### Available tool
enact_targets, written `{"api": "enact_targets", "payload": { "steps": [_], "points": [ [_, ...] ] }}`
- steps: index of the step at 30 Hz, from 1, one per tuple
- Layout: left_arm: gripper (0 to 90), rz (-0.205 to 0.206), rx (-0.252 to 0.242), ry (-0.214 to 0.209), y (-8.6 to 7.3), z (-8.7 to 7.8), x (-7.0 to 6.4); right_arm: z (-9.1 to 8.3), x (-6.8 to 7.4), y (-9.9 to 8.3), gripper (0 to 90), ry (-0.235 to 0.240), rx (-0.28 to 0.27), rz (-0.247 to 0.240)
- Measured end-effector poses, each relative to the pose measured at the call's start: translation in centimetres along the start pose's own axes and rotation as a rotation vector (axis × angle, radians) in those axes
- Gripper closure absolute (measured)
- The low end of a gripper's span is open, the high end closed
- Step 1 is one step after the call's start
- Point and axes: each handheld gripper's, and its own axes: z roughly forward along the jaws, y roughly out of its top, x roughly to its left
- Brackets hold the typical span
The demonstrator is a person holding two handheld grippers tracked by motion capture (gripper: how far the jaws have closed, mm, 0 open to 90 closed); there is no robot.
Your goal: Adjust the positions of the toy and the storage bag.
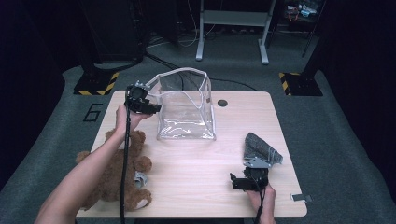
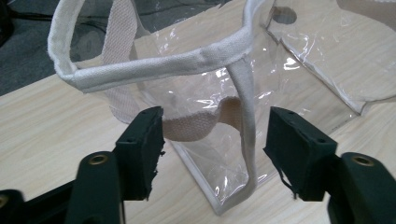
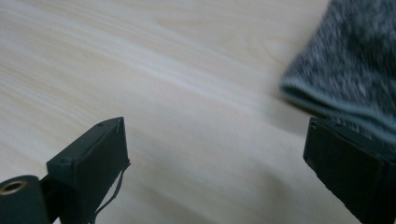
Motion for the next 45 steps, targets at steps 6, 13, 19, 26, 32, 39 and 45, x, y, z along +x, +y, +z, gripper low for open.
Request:
{"api": "enact_targets", "payload": {
  "steps": [6, 13, 19, 26, 32, 39, 45],
  "points": [
    [29.1, 0.005, -0.005, 0.013, -0.1, 0.3, -0.1, 1.9, 1.4, 3.3, 5.8, 0.006, -0.019, -0.045],
    [42.9, 0.011, -0.008, 0.024, -0.2, 0.8, -0.3, 4.7, 1.5, 7.7, 14.1, 0.028, -0.053, -0.043],
    [53.2, 0.012, -0.004, 0.021, -0.1, 1.1, -0.7, 6.8, 1.4, 10.6, 27.1, 0.031, -0.068, -0.044],
    [61.5, 0.015, -0.009, 0.020, -0.1, 1.3, -0.6, 9.7, 1.9, 12.6, 40.8, 0.017, -0.045, -0.031],
    [72.4, 0.021, -0.009, 0.005, -0.1, 1.3, -0.7, 11.1, 2.8, 13.5, 58.8, -0.019, -0.020, -0.053],
    [82.6, 0.011, -0.021, -0.023, -0.5, 1.3, -0.6, 11.2, 3.1, 13.8, 76.6, -0.023, -0.031, -0.038],
    [84.5, 0.004, -0.051, -0.025, -0.9, 1.1, -0.6, 10.9, 3.2, 13.8, 84.4, -0.028, -0.029, -0.048]
  ]
}}
